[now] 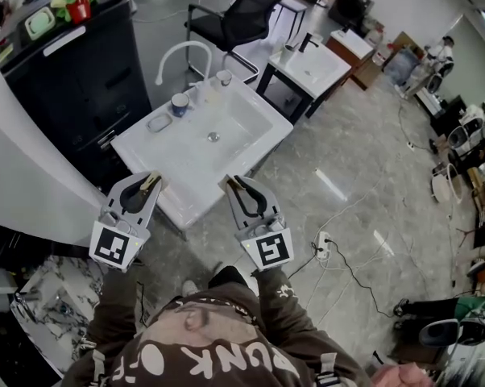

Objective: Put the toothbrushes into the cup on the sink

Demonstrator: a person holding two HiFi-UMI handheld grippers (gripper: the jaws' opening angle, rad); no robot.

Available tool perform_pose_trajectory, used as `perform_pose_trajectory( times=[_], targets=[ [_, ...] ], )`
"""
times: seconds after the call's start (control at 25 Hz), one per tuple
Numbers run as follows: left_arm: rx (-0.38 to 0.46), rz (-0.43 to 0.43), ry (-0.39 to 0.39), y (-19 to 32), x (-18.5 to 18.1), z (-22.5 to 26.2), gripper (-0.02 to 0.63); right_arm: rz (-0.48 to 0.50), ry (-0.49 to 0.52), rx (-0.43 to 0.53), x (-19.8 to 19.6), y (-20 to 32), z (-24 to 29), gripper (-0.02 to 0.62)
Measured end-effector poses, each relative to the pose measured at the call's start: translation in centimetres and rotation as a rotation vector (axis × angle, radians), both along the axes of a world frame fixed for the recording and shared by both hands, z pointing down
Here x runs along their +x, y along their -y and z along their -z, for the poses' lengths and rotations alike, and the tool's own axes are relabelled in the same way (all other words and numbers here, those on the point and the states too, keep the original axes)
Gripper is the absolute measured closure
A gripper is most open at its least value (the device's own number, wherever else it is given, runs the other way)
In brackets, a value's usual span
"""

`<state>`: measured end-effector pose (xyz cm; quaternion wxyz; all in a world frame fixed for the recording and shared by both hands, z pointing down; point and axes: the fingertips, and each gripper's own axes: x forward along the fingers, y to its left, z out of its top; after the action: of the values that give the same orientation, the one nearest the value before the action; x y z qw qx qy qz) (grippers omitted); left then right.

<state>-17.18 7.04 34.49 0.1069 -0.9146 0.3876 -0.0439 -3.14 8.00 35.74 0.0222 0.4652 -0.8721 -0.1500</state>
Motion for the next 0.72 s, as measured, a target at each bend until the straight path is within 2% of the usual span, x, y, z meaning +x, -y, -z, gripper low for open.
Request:
perform_pose_trajectory(
  times=[0.28, 0.52, 0.72],
  targets=[
    [-0.010, 0.017, 0.008, 4.6, 1.0, -0.9, 0.568, 0.007, 0.022, -0.022, 1.2, 4.9, -1.3, 0.531],
    [-0.021, 0.070, 0.017, 11.6, 3.0, -2.0, 0.568, 0.064, 0.025, -0.019, 3.0, 12.8, -2.7, 0.531],
    [-0.064, 0.126, 0.012, 17.2, 4.9, -2.4, 0.568, 0.104, 0.044, -0.044, 5.4, 20.1, -2.6, 0.531]
  ],
)
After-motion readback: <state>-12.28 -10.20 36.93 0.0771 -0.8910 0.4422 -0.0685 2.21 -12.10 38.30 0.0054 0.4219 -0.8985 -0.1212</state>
